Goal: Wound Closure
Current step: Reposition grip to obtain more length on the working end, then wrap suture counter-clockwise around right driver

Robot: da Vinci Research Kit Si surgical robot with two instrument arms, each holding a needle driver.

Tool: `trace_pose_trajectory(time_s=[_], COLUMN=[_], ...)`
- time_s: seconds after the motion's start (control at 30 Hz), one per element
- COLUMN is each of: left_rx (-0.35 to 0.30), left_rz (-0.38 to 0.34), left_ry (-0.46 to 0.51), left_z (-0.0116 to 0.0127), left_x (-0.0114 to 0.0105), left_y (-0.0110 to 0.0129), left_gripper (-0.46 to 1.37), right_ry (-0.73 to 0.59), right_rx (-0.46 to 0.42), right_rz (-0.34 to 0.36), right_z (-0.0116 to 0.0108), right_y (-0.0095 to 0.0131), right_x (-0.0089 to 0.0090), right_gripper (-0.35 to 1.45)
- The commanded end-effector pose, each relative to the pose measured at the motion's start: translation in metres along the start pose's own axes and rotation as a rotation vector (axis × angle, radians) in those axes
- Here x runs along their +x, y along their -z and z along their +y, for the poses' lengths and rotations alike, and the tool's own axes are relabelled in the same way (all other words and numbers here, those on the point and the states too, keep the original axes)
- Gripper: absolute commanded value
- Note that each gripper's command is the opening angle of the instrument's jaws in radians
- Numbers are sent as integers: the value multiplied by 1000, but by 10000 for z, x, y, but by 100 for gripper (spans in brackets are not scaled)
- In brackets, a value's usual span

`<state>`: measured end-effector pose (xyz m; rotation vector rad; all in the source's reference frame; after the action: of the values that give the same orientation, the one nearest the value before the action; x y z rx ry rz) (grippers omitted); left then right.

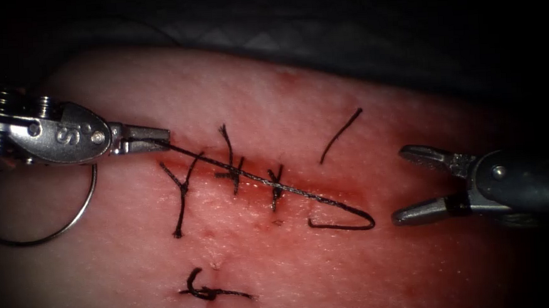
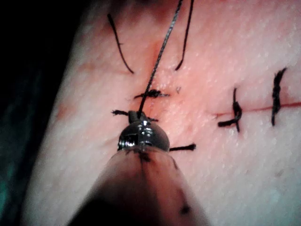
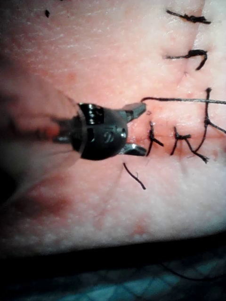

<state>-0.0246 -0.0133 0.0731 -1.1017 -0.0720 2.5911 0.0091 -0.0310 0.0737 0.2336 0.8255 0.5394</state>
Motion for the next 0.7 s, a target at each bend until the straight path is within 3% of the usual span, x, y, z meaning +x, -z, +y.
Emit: trace_pose_trajectory(time_s=[0.03, 0.07, 0.1, 0.13, 0.33, 0.7], left_rx=[-6, -7, -12, -13, -18, 2], left_rz=[9, 11, 21, 24, 62, 122], left_ry=[-11, -15, -17, -21, -31, 2], left_z=[3, 3, 5, 5, 11, 7], left_x=[4, 5, 9, 11, 28, 67], left_y=[0, 0, 1, 1, 1, -10], left_gripper=[-35, -35, -35, -35, -35, -35], right_ry=[0, 0, 0, -1, 0, 35], right_rx=[-5, -6, -4, 0, -15, 53], right_rz=[4, 4, 4, 3, 7, 0], right_z=[3, 4, 6, 7, 16, -7], right_y=[-4, -4, -6, -7, -34, -87], right_x=[0, 0, 0, 1, -1, -1], right_gripper=[78, 47, -3, -35, -35, -35])
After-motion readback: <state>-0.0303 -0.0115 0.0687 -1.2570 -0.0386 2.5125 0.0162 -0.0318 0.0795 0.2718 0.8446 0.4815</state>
